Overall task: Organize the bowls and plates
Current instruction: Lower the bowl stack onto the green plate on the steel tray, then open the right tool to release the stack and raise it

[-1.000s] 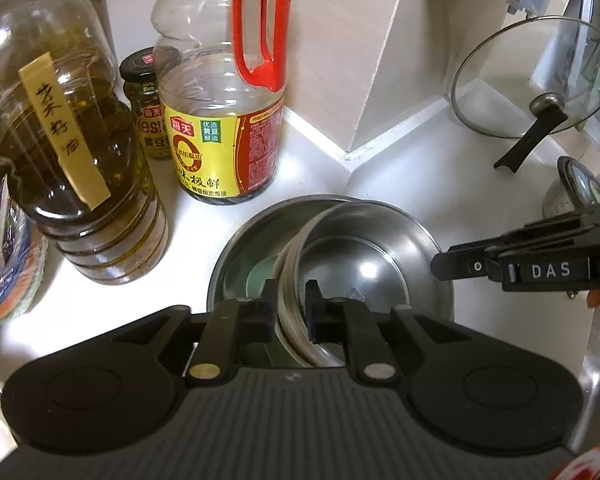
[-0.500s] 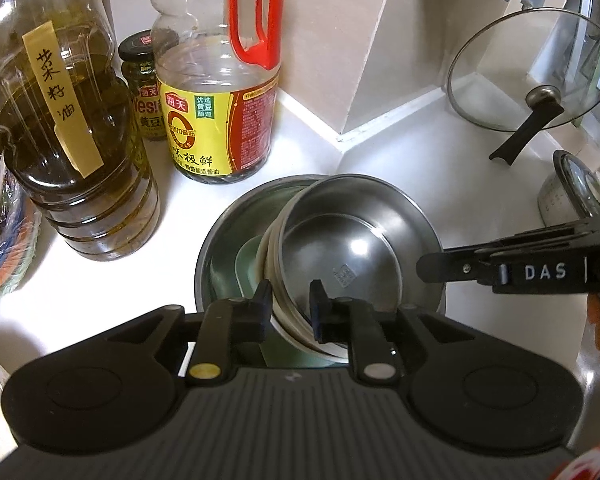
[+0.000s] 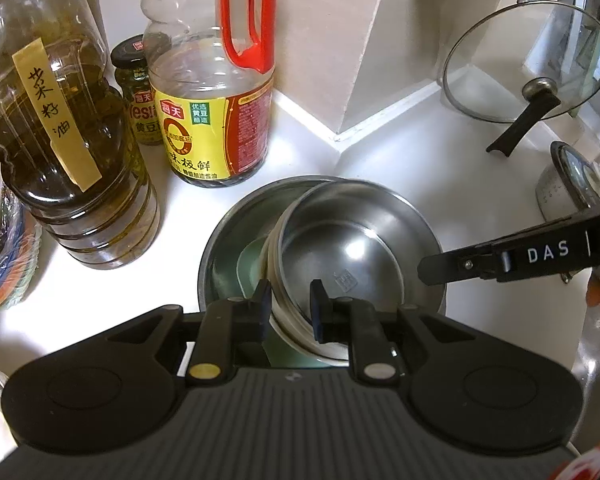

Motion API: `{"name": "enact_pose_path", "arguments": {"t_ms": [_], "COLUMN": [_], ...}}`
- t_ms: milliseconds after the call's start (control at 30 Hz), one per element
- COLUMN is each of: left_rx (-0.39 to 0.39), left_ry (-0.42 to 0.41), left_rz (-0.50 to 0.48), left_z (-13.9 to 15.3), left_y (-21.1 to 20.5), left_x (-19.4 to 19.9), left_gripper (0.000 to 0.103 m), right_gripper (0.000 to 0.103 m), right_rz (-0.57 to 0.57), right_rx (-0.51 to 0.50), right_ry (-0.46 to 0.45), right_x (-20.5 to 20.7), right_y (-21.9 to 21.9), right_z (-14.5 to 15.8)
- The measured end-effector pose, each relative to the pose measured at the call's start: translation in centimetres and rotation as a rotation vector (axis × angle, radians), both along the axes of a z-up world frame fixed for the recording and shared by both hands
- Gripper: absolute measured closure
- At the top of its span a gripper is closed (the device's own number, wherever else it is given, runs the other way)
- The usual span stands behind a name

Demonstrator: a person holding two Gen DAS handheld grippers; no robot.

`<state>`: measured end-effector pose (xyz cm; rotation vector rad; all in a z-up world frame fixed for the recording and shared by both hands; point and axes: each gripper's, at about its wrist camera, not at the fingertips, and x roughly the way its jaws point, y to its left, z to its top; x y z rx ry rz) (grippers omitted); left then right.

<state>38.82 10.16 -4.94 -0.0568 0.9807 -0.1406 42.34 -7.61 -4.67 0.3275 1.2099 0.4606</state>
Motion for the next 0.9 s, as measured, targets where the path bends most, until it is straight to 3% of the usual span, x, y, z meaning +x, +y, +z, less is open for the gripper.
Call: {"name": "enact_pose_path", "arguments": {"t_ms": [333,500,700,800,900], "left_rx": [0.037,0.051,0.080,0.100,0.116], "left_ry": [-0.043,-0.068,-0.113,-0.137,-0.154], "left_rz": [0.018,0.037,0.074,0.094,0.120], "left_z": [0.7,1.2,2.3,2.8,3.1], "left_y": [-0.5,-1.1,-1.9,-2.6,-3.4], "left_x": [-0.9,-2.0,-3.7,-5.1,-6.6], "left_gripper": [0.084,0.080,0.077,0.068,0.066], "right_gripper": [0.070,0.053,0.046,0.045,0.044], "right_rz": [0.010,0.016,0.022,0.029,0.032], "right_rx": [-0.009,-0.033,-0.005,0.000,-0.011], "right_ry": [-0.112,-0.190,-0.264,-0.308,-0.347], "right_x": [-1.2,-2.8,-5.1,-6.6,-8.2], "right_y": [0.2,0.4,-0.1,-0.4,-0.6], "right_z": [1.1,1.5,1.5,1.5,1.5]}}
